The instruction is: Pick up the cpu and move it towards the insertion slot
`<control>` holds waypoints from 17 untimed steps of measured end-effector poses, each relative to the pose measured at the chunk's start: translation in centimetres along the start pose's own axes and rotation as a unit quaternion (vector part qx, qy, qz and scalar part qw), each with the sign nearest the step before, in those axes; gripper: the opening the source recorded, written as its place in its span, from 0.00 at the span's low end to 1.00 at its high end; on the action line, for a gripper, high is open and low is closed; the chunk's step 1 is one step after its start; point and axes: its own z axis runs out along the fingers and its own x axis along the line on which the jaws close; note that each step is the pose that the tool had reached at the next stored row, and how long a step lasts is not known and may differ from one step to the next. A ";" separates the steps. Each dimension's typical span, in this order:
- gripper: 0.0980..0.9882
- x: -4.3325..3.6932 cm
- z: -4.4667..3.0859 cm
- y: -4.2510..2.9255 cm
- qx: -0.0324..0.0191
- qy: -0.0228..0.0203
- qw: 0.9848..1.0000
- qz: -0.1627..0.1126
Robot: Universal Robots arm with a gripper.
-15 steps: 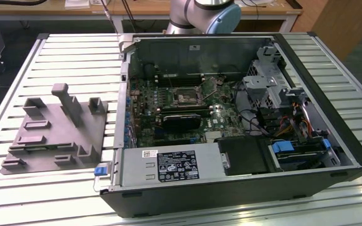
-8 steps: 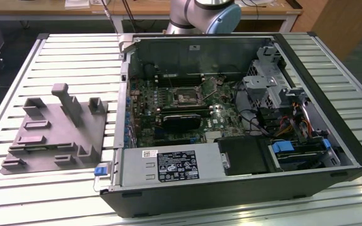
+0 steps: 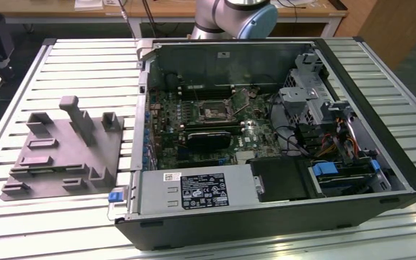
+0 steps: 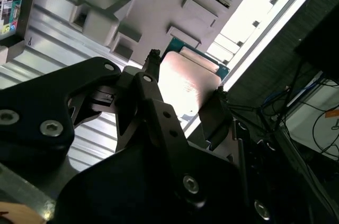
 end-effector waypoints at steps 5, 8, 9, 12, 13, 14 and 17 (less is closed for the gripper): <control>0.50 -0.72 -0.05 0.00 0.000 0.000 1.000 0.000; 0.50 -1.12 -0.07 0.01 0.000 0.000 1.000 0.000; 0.50 -1.25 -0.08 0.01 0.000 0.000 1.000 0.000; 0.50 -1.60 -0.11 0.01 0.000 0.000 1.000 0.000; 0.50 -1.72 -0.13 0.01 0.000 0.000 1.000 0.000; 0.50 -1.83 -0.14 0.01 0.000 0.000 1.000 0.000; 0.50 -2.13 -0.21 0.01 0.000 0.000 1.000 0.000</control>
